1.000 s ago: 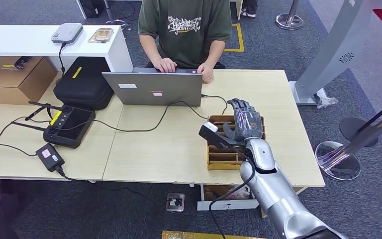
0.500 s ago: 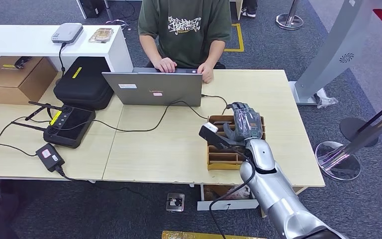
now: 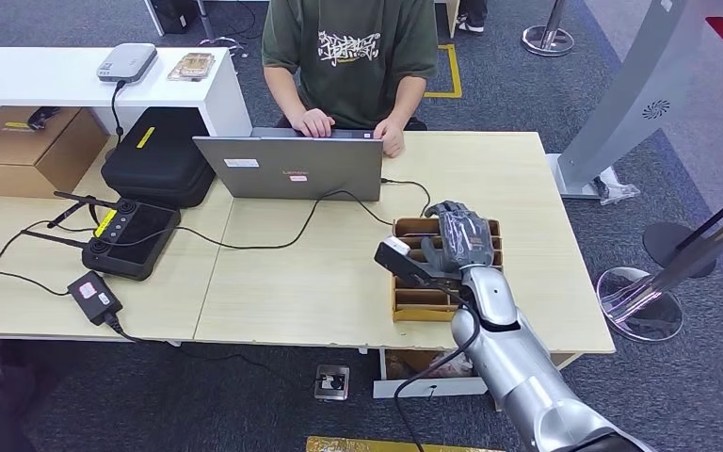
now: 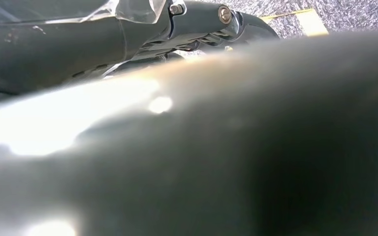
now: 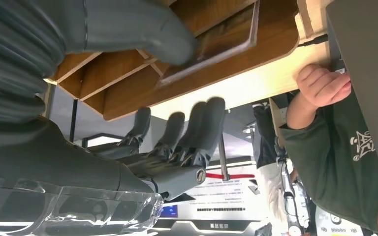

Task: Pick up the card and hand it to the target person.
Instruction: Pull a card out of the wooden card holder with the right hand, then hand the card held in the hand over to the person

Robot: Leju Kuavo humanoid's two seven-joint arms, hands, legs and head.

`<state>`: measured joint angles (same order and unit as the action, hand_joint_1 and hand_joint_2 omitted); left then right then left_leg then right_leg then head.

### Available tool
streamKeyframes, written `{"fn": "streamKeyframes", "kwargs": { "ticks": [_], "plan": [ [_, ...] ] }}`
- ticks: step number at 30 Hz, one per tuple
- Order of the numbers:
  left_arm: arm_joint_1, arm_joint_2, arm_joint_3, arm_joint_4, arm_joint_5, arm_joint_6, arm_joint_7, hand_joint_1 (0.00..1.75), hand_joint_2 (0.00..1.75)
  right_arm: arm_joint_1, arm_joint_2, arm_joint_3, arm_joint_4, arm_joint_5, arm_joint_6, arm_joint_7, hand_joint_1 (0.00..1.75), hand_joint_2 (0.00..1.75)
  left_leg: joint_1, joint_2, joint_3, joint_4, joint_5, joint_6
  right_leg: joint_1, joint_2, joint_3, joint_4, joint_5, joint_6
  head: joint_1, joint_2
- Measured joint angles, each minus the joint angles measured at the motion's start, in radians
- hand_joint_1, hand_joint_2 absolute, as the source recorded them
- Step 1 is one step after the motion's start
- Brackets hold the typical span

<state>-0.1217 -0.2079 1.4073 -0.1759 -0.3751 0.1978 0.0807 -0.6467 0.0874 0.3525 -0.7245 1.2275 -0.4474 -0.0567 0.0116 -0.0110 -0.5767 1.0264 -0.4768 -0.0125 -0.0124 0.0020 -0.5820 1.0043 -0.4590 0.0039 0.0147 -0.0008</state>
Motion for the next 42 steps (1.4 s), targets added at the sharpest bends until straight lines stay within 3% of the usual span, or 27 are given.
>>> {"fn": "streamKeyframes", "kwargs": {
  "ticks": [6,15,21,25,33,42],
  "plan": [
    [0.0,0.0,-0.001,0.0,0.001,0.003,0.0,0.0,0.0,-0.001,0.005,0.0,0.011,-0.001,-0.004,-0.006,1.64,1.75,0.0,0.0,0.0,0.0,0.0,0.0,0.0,0.0,0.0,0.0,0.0,0.0,0.0,0.0],
    [0.0,0.0,-0.007,0.0,0.005,0.005,-0.002,0.0,0.0,-0.004,0.011,0.0,0.009,-0.004,-0.019,-0.021,1.63,1.75,0.0,0.0,0.0,0.0,0.0,0.0,0.0,0.0,0.0,0.0,0.0,0.0,0.0,0.0],
    [0.0,0.0,-0.009,0.0,0.008,0.004,-0.004,0.0,0.0,-0.002,0.012,0.0,-0.015,-0.005,-0.03,-0.035,1.51,1.75,0.0,0.0,0.0,0.0,0.0,0.0,0.0,0.0,0.0,0.0,0.0,0.0,0.0,0.0],
    [0.001,0.0,-0.009,0.0,0.011,-0.003,-0.008,0.0,0.0,0.017,0.011,0.006,-0.128,-0.003,-0.033,-0.041,1.68,1.75,0.0,0.0,-0.001,0.0,0.0,0.0,0.0,0.0,-0.002,0.0,0.0,0.0,0.0,0.0],
    [0.007,0.0,-0.012,0.0,0.025,-0.006,-0.016,0.0,0.0,0.071,-0.038,0.032,-0.524,0.002,0.008,-0.012,1.68,1.75,0.0,0.0,-0.003,0.0,0.0,0.0,0.0,0.001,-0.003,0.0,0.0,0.0,0.0,0.0],
    [0.008,0.0,-0.012,0.0,0.027,0.001,-0.016,0.0,0.0,0.093,-0.058,0.036,-0.643,0.003,0.0,-0.009,1.66,1.75,0.0,0.0,-0.003,0.0,0.0,0.0,0.0,0.001,-0.003,0.0,0.0,0.0,0.0,0.0]
  ]
}}
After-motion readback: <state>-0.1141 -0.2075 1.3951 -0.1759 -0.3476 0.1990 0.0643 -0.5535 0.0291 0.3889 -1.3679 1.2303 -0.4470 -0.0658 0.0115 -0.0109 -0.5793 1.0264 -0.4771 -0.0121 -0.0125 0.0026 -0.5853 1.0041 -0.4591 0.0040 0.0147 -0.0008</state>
